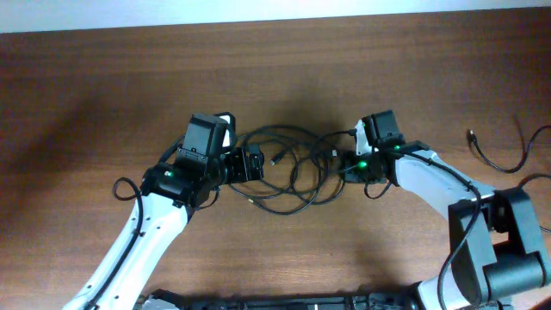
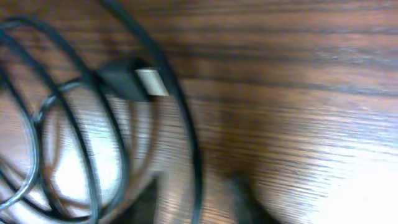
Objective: Untangle cables
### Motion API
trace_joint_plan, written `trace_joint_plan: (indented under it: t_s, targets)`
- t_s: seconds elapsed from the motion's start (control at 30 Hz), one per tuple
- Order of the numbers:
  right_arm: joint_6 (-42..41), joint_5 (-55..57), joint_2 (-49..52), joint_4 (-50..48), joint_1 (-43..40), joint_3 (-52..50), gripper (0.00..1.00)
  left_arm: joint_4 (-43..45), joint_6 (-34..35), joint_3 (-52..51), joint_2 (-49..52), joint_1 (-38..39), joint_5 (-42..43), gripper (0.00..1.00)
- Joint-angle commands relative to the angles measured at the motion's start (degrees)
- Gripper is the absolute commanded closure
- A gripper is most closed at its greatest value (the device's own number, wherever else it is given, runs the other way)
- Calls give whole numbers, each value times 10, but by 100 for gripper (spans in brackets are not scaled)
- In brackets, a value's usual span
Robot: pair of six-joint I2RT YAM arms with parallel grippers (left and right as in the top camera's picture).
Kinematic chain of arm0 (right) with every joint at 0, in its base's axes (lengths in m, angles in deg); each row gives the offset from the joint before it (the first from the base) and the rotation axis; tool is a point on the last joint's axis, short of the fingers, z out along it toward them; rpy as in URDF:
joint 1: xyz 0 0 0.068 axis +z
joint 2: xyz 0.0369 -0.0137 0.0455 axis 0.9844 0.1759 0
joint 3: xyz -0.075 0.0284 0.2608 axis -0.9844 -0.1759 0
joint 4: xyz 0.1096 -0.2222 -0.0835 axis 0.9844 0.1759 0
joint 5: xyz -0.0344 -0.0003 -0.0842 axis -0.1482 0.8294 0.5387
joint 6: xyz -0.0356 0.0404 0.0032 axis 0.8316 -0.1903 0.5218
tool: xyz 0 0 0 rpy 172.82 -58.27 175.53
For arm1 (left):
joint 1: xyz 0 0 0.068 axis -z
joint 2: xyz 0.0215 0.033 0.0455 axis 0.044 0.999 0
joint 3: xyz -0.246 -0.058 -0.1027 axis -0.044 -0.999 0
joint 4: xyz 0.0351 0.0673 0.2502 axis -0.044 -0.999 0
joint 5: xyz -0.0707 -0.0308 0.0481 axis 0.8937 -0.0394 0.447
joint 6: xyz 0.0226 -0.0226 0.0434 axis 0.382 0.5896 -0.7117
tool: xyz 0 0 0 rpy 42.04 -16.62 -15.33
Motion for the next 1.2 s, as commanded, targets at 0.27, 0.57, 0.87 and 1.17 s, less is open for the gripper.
trace_joint_plan:
  t_s: [0.27,0.57,0.87,1.17]
  targets:
    - [120,-69,-46,200,-72,144,96,0,1,-1,-7,-4,6,1]
    - [176,-245,-183,285,-85,198,96,0,1,-1,-7,-3,6,1]
    - [167,-237,-282,342,-81,198,96,0,1,-1,-7,-3,6,1]
    - [166,-229,-288,363,-81,198,96,0,1,-1,-7,-4,6,1]
